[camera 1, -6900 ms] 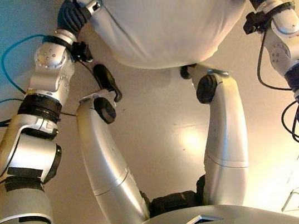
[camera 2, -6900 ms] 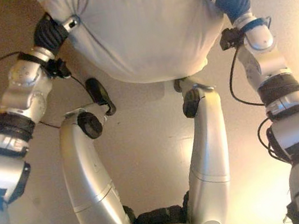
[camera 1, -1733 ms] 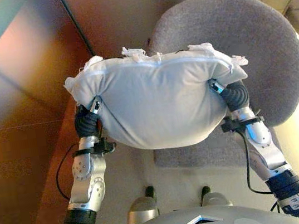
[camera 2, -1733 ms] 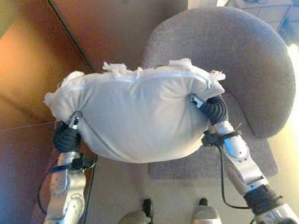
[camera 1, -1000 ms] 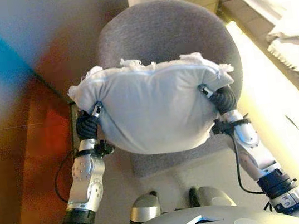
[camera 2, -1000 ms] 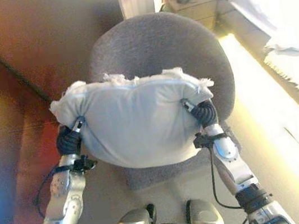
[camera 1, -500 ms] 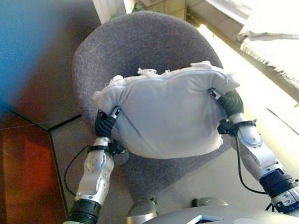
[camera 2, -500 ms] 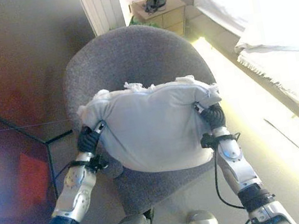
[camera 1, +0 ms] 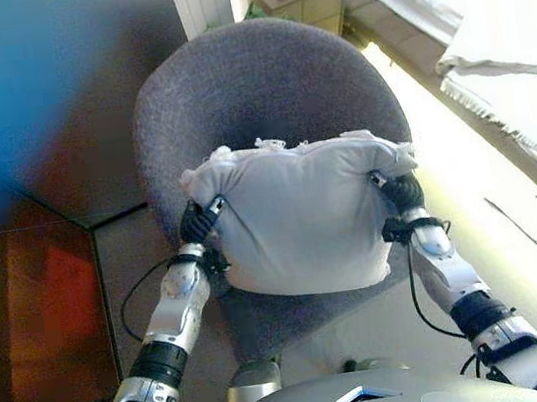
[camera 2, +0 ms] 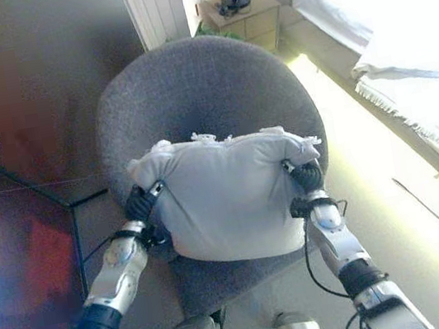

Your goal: Pick up the cushion and take it to the sofa

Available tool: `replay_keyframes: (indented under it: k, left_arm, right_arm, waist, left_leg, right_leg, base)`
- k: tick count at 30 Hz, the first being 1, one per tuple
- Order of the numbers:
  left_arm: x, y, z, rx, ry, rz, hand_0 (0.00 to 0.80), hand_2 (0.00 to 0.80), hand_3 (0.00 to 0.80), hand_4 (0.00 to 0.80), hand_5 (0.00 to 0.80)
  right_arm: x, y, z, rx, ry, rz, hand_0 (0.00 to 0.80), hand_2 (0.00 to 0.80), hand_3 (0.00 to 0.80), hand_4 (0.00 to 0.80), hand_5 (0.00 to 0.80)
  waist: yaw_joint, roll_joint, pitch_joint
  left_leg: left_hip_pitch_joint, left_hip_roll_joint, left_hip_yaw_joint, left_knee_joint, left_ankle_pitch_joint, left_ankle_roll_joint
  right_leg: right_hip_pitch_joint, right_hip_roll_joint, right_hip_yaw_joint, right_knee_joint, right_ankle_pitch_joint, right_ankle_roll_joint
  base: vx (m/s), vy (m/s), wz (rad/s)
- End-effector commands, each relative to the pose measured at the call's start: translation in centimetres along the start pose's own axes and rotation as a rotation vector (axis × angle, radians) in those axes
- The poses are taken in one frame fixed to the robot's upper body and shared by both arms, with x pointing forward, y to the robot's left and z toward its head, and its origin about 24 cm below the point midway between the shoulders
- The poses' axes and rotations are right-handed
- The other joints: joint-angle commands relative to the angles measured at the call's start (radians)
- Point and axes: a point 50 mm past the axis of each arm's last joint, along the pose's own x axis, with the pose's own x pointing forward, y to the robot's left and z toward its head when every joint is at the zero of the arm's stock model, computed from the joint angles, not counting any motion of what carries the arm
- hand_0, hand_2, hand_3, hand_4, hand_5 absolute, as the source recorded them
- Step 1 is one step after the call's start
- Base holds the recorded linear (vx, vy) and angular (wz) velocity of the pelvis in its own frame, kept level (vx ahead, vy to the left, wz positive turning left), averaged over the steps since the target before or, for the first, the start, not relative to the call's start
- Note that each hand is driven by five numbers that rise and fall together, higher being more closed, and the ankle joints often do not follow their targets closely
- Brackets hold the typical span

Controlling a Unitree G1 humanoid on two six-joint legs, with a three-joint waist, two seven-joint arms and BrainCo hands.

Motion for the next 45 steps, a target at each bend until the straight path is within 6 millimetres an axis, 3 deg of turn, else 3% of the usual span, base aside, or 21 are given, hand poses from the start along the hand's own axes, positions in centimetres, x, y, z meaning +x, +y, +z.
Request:
replay_keyframes:
  k: [1, 6, 12, 17, 22, 25, 28, 29, 30, 31, 45]
  left_arm:
    - [3.7, -5.4, 5.9, 0.021, -0.174, -0.114, 0.800, 0.800, 0.800, 0.800, 0.800]
    - [6.5, -6.6, 9.4, 0.068, -0.209, -0.064, 0.800, 0.800, 0.800, 0.800, 0.800]
    - [8.7, -6.2, 14.3, 0.123, -0.274, 0.021, 0.800, 0.800, 0.800, 0.800, 0.800]
    - [9.4, -6.0, 17.9, 0.128, -0.349, 0.082, 0.800, 0.800, 0.800, 0.800, 0.800]
    - [9.7, -5.4, 20.0, 0.137, -0.364, 0.142, 0.800, 0.800, 0.800, 0.800, 0.800]
    - [9.8, -5.1, 20.4, 0.142, -0.373, 0.173, 0.000, 0.000, 0.000, 0.000, 0.000]
    - [9.7, -5.0, 21.1, 0.144, -0.404, 0.185, 0.000, 0.000, 0.000, 0.000, 0.000]
    - [9.6, -5.2, 21.3, 0.140, -0.410, 0.181, 0.000, 0.000, 0.000, 0.000, 0.000]
    - [9.6, -5.3, 21.3, 0.138, -0.414, 0.182, 0.000, 0.000, 0.000, 0.000, 0.000]
    - [9.6, -5.3, 21.3, 0.136, -0.420, 0.182, 0.000, 0.000, 0.000, 0.000, 0.000]
    - [9.0, -6.1, 21.6, 0.135, -0.485, 0.159, 0.000, 0.000, 0.000, 0.000, 0.000]
  right_arm:
    - [3.1, 4.6, 7.9, 0.096, -0.229, 0.108, 0.800, 0.800, 0.800, 0.800, 0.800]
    - [5.8, 6.2, 11.7, 0.076, -0.254, 0.108, 0.800, 0.800, 0.800, 0.800, 0.800]
    - [8.0, 6.2, 15.3, 0.014, -0.268, 0.105, 0.800, 0.800, 0.800, 0.800, 0.800]
    - [9.1, 6.0, 18.1, -0.044, -0.299, 0.070, 0.800, 0.800, 0.800, 0.800, 0.800]
    - [9.7, 5.5, 20.4, -0.071, -0.301, 0.036, 0.800, 0.800, 0.800, 0.800, 0.800]
    - [9.7, 5.6, 21.4, -0.081, -0.338, 0.020, 0.800, 0.800, 0.800, 0.800, 0.800]
    - [9.3, 6.1, 22.8, -0.141, -0.401, -0.006, 0.800, 0.800, 0.800, 0.800, 0.800]
    - [9.2, 6.2, 23.0, -0.151, -0.408, -0.020, 0.580, 0.580, 0.580, 0.580, 0.580]
    - [9.2, 6.2, 23.1, -0.162, -0.412, -0.024, 0.066, 0.066, 0.066, 0.066, 0.066]
    - [9.2, 6.1, 23.3, -0.174, -0.413, -0.031, 0.000, 0.000, 0.000, 0.000, 0.000]
    - [8.9, 5.6, 24.3, -0.210, -0.492, -0.070, 0.000, 0.000, 0.000, 0.000, 0.000]
  waist:
    - [0.017, -0.002, 0.036]
    - [0.001, 0.008, 0.122]
    - [-0.020, 0.017, 0.190]
    - [-0.031, 0.026, 0.226]
    - [-0.035, 0.031, 0.247]
    - [-0.041, 0.033, 0.250]
    - [-0.046, 0.037, 0.257]
    - [-0.047, 0.039, 0.257]
    - [-0.048, 0.039, 0.257]
    - [-0.048, 0.041, 0.257]
    - [-0.057, 0.056, 0.246]
  left_leg:
    - [-0.116, 0.016, -0.011, 0.137, -0.100, 0.012]
    - [-0.207, 0.008, -0.025, 0.169, -0.092, -0.006]
    - [-0.293, 0.004, -0.027, 0.184, -0.068, -0.015]
    - [-0.349, 0.002, -0.015, 0.202, -0.059, -0.012]
    - [-0.379, 0.002, -0.001, 0.210, -0.055, -0.006]
    - [-0.382, 0.003, 0.007, 0.204, -0.053, -0.004]
    - [-0.386, 0.002, 0.016, 0.204, -0.056, 0.001]
    - [-0.388, 0.002, 0.016, 0.205, -0.057, 0.000]
    - [-0.389, 0.001, 0.017, 0.207, -0.058, 0.000]
    - [-0.388, 0.002, 0.018, 0.208, -0.060, 0.000]
    - [-0.382, 0.001, 0.034, 0.223, -0.087, -0.004]
  right_leg:
    - [-0.099, -0.030, -0.063, 0.121, 0.004, 0.008]
    - [-0.201, -0.033, -0.063, 0.154, 0.003, 0.005]
    - [-0.320, -0.034, -0.046, 0.197, 0.012, 0.001]
    - [-0.421, -0.032, -0.024, 0.257, 0.017, 0.001]
    - [-0.496, -0.027, -0.006, 0.314, 0.016, 0.005]
    - [-0.522, -0.021, 0.005, 0.335, 0.015, 0.008]
    - [-0.549, -0.016, 0.014, 0.360, 0.010, 0.009]
    - [-0.556, -0.015, 0.016, 0.367, 0.009, 0.009]
    - [-0.559, -0.014, 0.017, 0.370, 0.009, 0.009]
    - [-0.562, -0.013, 0.016, 0.374, 0.007, 0.009]
    - [-0.588, -0.010, 0.015, 0.415, -0.023, 0.010]
  base:
    - [-0.081, -0.002, 0.12]
    - [-0.194, 0.017, 0.04]
    - [-0.086, 0.061, -0.09]
    - [-0.036, 0.081, -0.15]
    - [-0.007, 0.067, -0.09]
    - [0.022, 0.063, -0.04]
    - [0.004, 0.059, -0.04]
    - [-0.003, 0.031, 0.01]
    - [-0.004, 0.031, 0.00]
    - [-0.010, 0.035, 0.00]
    - [-0.009, 0.031, -0.02]
